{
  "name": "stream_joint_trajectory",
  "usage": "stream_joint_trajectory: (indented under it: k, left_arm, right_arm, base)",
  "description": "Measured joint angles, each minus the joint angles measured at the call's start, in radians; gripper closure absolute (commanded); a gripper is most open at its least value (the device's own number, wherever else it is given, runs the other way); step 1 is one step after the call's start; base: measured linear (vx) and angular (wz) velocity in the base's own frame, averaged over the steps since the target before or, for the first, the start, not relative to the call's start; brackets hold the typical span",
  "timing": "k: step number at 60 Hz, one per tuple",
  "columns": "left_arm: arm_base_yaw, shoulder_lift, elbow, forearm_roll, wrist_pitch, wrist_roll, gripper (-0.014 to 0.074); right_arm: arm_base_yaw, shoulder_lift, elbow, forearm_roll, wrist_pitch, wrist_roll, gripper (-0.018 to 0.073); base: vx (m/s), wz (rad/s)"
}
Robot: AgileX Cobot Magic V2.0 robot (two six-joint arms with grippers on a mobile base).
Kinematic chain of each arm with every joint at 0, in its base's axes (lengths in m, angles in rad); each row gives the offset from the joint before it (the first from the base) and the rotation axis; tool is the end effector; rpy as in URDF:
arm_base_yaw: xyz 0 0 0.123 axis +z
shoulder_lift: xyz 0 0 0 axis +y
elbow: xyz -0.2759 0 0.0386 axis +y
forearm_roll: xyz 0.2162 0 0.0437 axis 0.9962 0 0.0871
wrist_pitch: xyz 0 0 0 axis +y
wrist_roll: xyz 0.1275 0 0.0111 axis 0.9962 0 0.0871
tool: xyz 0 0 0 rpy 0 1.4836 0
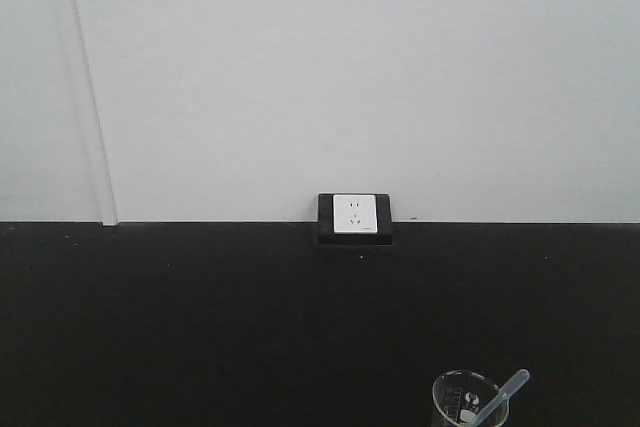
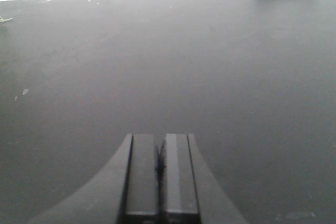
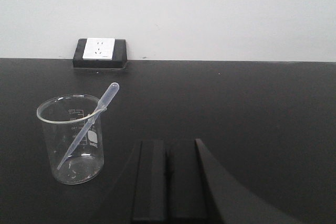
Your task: Grab transparent chemical and place on left bench
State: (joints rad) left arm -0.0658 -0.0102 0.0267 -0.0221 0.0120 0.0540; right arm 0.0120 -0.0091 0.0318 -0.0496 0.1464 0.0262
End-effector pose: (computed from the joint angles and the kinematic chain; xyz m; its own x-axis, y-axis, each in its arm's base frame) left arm 0.0682 -0.0045 0.2064 0.0606 0.0280 -0.9978 0.0641 0.9974 0.0319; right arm 0.0685 -0.0001 0.1874 -0.0815 -0.0238 -0.9964 -0.0067 0.9997 -0.0234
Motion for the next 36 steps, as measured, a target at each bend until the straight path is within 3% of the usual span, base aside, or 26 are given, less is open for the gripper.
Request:
stream_joint_trajectory:
  k: [17,26,36]
  left_arm:
    - [0.0,0.0,0.0,0.0,0.0,0.0,0.06]
    - [0.0,0.0,0.0,0.0,0.0,0.0,0.06]
    - [0.0,0.0,0.0,0.0,0.0,0.0,0.06]
  right_arm:
    - [0.0,0.0,0.0,0.0,-0.004,0.0,0.0566]
    - [0.0,0.0,-0.003,0.001,-0.076,0.0,0.0566]
    - [0.0,0.052,-0.126,0.001,-0.09,0.0,0.0566]
  base:
    - [0.0,0.0]
    - [0.0,0.0]
    - [0.0,0.0]
